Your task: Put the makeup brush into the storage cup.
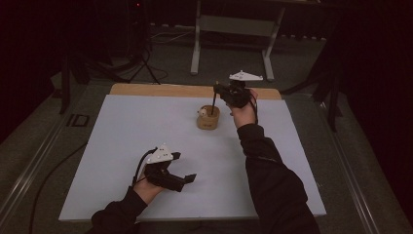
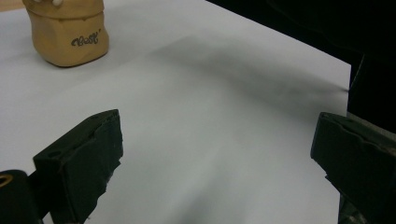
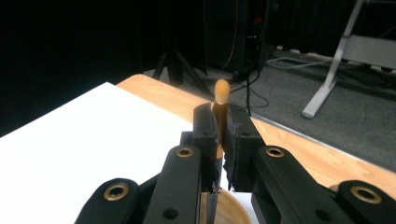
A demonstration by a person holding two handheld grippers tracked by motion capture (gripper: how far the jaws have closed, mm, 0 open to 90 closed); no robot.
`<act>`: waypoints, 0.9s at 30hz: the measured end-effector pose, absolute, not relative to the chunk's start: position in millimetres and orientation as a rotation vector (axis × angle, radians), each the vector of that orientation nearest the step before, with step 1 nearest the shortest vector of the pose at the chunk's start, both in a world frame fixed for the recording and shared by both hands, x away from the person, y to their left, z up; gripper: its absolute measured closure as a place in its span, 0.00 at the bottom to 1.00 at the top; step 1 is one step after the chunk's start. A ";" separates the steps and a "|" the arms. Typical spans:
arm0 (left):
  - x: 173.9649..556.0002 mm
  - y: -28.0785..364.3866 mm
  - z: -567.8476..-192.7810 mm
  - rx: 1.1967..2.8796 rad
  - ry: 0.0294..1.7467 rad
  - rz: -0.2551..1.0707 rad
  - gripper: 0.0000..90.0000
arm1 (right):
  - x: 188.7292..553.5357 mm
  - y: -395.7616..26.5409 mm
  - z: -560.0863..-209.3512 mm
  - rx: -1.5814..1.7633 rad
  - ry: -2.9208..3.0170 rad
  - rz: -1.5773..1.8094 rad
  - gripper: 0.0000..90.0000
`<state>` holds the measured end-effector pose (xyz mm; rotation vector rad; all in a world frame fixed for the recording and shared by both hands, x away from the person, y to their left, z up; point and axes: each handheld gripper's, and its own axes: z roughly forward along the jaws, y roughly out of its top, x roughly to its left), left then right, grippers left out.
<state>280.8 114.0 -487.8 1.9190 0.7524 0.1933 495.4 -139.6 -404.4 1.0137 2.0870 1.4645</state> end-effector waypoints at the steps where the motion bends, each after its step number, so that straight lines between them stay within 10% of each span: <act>1: 280.9 114.0 -488.0 1.917 0.753 0.189 0.04 | 495.5 -139.2 -406.5 1.016 2.089 1.453 0.93; 18: 280.9 113.7 -487.3 1.911 0.748 0.168 0.04 | 504.8 -134.8 -444.2 1.117 2.195 1.355 0.92; 27: 280.6 114.5 -487.5 1.909 0.752 0.173 0.04 | 502.0 -138.5 -444.2 1.144 2.196 1.382 0.35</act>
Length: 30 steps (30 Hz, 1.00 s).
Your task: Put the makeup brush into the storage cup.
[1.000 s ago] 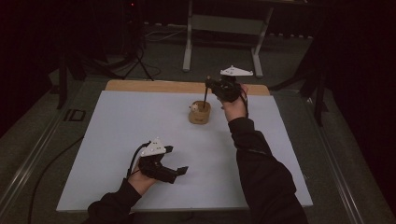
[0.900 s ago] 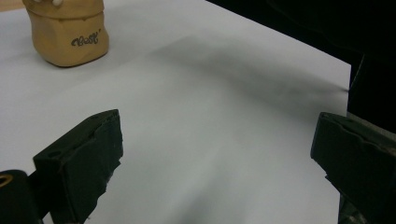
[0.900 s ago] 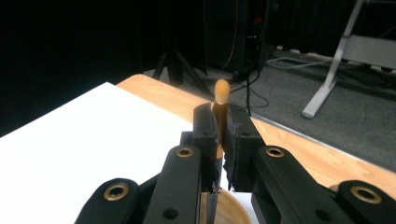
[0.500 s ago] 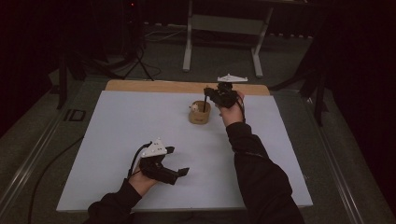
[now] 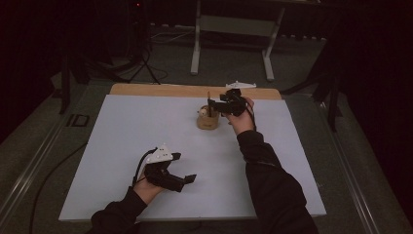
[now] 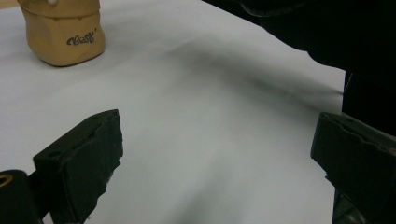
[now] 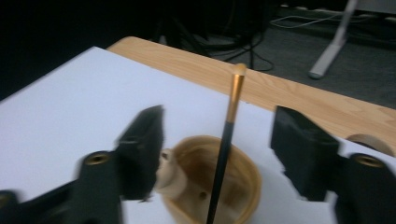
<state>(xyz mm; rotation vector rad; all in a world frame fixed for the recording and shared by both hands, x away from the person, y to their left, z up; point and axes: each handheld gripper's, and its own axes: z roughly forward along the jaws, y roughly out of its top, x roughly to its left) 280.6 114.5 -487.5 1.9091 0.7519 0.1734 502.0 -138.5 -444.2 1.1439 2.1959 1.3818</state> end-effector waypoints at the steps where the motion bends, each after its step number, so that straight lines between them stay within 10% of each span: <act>1: 280.8 114.7 -487.2 1.910 0.752 0.168 0.04 | 500.4 -139.5 -442.6 1.142 2.194 1.390 0.30; 6: 280.5 113.9 -486.8 1.916 0.750 0.169 0.04 | 491.4 -144.7 -433.9 1.100 2.215 1.450 0.12; 30: 278.3 105.9 -491.9 1.942 0.638 0.168 0.02 | 432.0 -162.1 -410.9 0.881 2.355 1.564 0.16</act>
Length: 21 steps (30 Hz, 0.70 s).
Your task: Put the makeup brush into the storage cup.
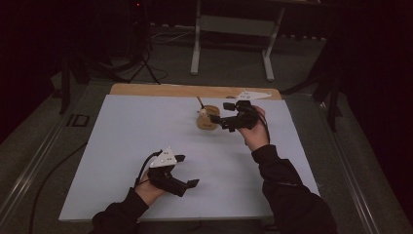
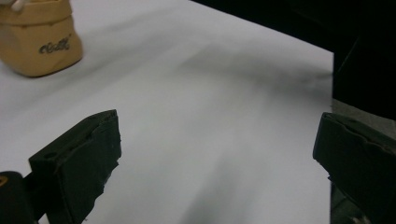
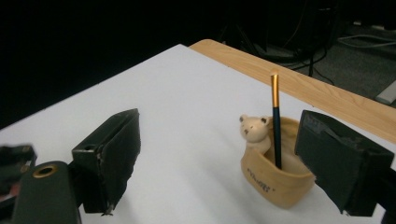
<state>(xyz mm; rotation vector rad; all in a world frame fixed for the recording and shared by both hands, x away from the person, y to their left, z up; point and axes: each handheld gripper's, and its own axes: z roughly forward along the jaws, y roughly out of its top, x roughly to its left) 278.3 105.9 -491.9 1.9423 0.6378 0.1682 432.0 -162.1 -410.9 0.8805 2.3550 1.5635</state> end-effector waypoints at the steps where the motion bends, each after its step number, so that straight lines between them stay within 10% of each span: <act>1: 278.7 106.0 -490.9 1.944 0.634 0.159 0.02 | 428.6 -162.6 -410.8 0.864 2.362 1.557 0.16; 21: 277.4 136.7 -474.1 1.918 0.581 0.175 0.02 | 368.5 -187.1 -414.9 0.705 2.438 1.664 0.17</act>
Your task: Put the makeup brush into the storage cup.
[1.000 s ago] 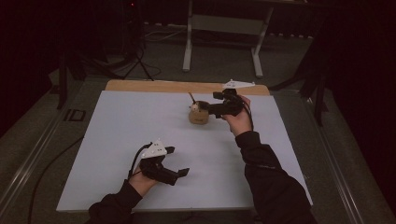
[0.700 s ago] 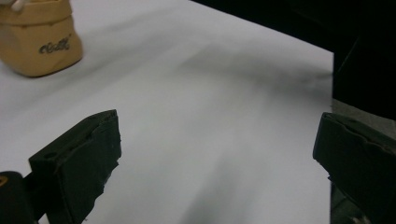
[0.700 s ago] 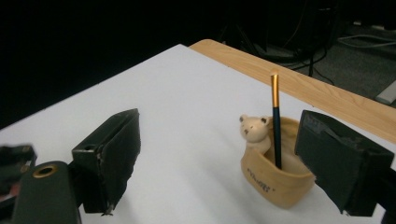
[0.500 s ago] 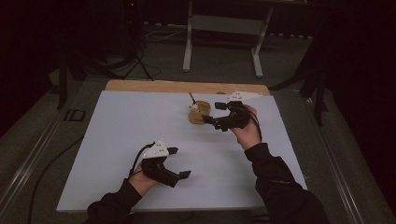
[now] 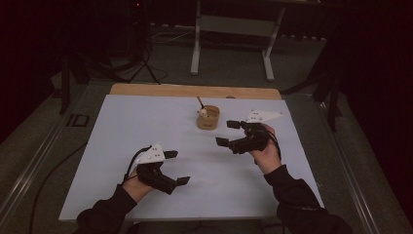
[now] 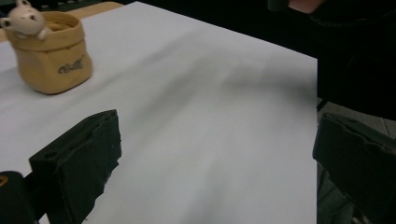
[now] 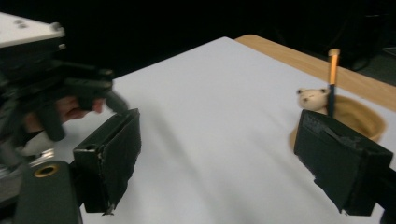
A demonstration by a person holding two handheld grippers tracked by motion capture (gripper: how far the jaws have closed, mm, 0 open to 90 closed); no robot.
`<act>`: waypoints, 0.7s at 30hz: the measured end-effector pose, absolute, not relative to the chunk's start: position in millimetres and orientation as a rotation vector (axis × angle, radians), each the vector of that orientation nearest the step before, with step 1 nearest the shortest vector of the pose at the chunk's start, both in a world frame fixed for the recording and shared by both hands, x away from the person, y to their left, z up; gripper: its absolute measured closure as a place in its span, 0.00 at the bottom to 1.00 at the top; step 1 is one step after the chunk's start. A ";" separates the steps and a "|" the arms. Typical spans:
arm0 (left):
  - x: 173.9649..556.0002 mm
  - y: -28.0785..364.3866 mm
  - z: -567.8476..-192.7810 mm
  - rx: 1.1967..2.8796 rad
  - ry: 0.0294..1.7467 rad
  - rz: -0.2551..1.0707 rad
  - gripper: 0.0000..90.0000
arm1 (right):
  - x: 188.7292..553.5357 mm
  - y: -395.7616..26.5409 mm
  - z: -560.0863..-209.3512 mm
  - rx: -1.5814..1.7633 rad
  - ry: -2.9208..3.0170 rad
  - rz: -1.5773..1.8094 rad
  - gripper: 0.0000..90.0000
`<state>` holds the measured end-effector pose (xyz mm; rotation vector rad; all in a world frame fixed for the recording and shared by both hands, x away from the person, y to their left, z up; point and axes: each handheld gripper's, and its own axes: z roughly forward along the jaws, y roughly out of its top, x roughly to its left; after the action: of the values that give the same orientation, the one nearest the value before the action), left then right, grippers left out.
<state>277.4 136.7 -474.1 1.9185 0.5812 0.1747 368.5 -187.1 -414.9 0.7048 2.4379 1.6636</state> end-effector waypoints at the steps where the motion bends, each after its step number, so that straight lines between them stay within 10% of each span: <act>1: 276.6 139.5 -473.8 1.917 0.582 0.175 0.02 | 365.7 -188.4 -416.3 0.696 2.433 1.672 0.17; 21: 260.6 186.6 -471.0 1.865 0.625 0.216 0.02 | 325.3 -234.4 -439.3 0.675 2.429 1.725 0.17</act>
<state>260.6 186.6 -471.0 1.8652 0.6254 0.2158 325.3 -234.4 -439.3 0.6751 2.4295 1.7251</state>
